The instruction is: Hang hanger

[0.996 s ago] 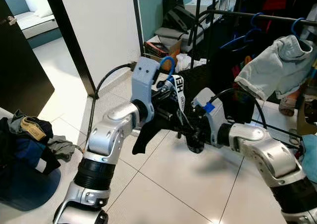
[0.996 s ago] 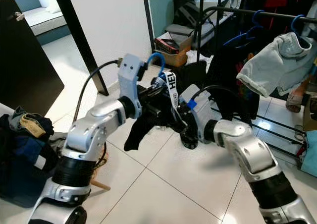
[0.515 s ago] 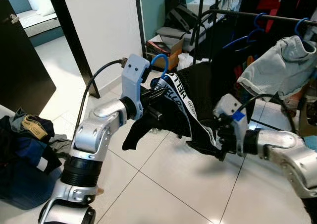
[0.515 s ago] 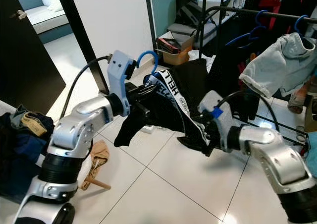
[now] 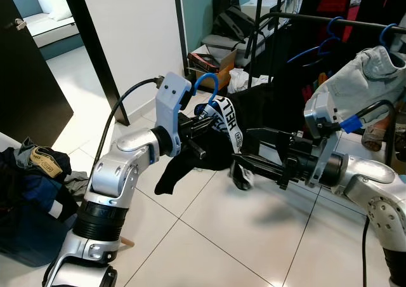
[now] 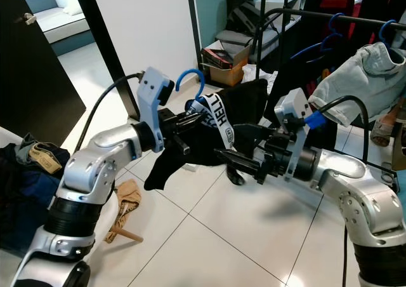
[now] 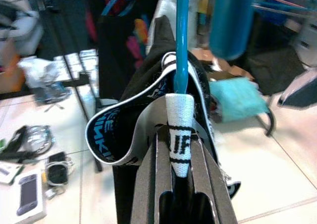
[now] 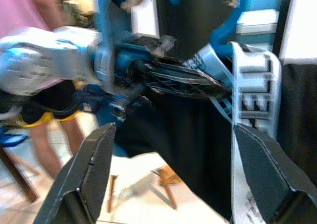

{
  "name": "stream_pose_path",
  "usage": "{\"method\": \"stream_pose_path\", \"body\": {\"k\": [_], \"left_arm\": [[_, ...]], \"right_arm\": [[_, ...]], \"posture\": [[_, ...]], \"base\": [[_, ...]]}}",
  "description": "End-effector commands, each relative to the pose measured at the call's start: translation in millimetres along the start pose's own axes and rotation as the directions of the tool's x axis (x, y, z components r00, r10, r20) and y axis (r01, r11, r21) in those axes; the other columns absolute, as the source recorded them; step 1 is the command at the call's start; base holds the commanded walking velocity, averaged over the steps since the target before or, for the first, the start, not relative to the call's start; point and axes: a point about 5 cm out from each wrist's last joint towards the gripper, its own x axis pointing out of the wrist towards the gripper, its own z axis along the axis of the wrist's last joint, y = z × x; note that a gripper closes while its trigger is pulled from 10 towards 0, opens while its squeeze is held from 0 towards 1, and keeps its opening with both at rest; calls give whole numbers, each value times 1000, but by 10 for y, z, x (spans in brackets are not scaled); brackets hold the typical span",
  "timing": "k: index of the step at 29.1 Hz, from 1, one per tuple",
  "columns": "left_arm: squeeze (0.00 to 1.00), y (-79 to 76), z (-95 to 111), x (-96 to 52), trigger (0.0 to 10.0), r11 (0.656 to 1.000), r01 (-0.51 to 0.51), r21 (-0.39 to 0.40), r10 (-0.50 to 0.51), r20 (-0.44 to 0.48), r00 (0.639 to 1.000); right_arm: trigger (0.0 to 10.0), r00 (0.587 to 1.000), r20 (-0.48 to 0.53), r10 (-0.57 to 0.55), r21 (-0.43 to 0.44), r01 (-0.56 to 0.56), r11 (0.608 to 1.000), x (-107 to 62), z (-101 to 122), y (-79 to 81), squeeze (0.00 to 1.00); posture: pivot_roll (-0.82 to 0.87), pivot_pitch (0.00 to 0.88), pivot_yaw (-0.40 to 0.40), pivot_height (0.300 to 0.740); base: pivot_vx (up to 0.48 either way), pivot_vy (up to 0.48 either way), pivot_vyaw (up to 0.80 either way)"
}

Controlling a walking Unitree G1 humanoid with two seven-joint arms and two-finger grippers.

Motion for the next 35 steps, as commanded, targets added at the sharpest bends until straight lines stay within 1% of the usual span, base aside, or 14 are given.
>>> {"method": "stream_pose_path", "body": {"k": [1, 2, 3, 4, 5, 13, 19, 21, 22, 25, 26, 28, 29, 35], "left_arm": [[0, 36, 15, -108, 0, 997, 53, 63, -52, -16, 999], [0, 36, 15, -108, 0, 997, 53, 63, -52, -16, 999], [0, 48, 4, -179, 0, 988, 116, 106, -112, -48, 993], [0, 48, 4, -179, 0, 988, 116, 106, -112, -48, 993], [0, 65, -18, -253, 0, 972, 181, 150, -168, -95, 981], [0, -19, -92, -406, 0, 884, 409, 226, -357, -239, 903], [0, -289, -157, -328, 275, 779, 580, 238, -514, -287, 809], [0, -289, -157, -328, 275, 779, 580, 238, -514, -287, 809], [0, -359, -162, -273, 1765, 760, 604, 241, -539, -285, 792], [0, -407, -156, -238, 2706, 745, 621, 245, -558, -281, 781], [0, -433, -136, -211, 8549, 740, 625, 250, -567, -269, 779], [0, -433, -136, -211, 8549, 740, 625, 250, -567, -269, 779], [0, -443, -116, -194, 10000, 738, 622, 262, -567, -259, 782], [0, -387, -61, -189, 10000, 730, 619, 291, -567, -250, 785]], "right_arm": [[10000, 999, 17, 37, -67, -35, 997, -137, 153, 6, 1000], [10000, 999, 17, 37, -67, -35, 997, -137, 153, 6, 1000], [10000, 1000, 3, 19, -117, -18, 993, -280, 269, -57, 718], [10000, 1000, 3, 19, -117, -18, 993, -280, 269, -57, 718], [10000, 1000, -25, -5, -171, 0, 985, -427, 396, -116, 0], [10000, 967, -251, -34, -322, -51, 945, -644, 621, -196, 0], [10000, 899, -429, 83, -337, -245, 909, -447, 582, -155, 0], [10000, 899, -429, 83, -337, -245, 909, -447, 582, -155, 0], [10000, 872, -469, 140, -316, -313, 895, -353, 533, -125, 0], [10000, 847, -497, 190, -292, -370, 882, -281, 480, -93, 0], [10000, 827, -514, 228, -266, -407, 874, -223, 422, -76, 0], [10000, 827, -514, 228, -266, -407, 874, -223, 422, -76, 0], [10000, 807, -532, 255, -243, -434, 867, -179, 366, -63, 0], [10000, 722, -606, 335, -157, -521, 839, -140, 212, -26, 0]], "posture": [[-88, 0, 81, 740], [-88, 0, 81, 740], [-87, 0, 82, 740], [-87, 0, 82, 740], [-88, 0, 83, 740], [-94, 0, 90, 740], [-113, 0, 99, 740], [-113, 0, 99, 740], [-115, 0, 100, 740], [-115, 0, 97, 740], [-115, 0, 95, 740], [-115, 0, 95, 740], [-115, 0, 94, 740], [-111, 0, 90, 740]], "base": [[0, 0, 0], [0, 0, 0], [0, 0, 0], [0, 0, 0], [0, 0, 0], [0, 0, 0], [0, 0, 0], [0, 0, 0], [0, 0, 0], [0, 0, 0], [0, 0, 0], [0, 0, 0], [0, 0, 0], [0, 0, 0]]}}
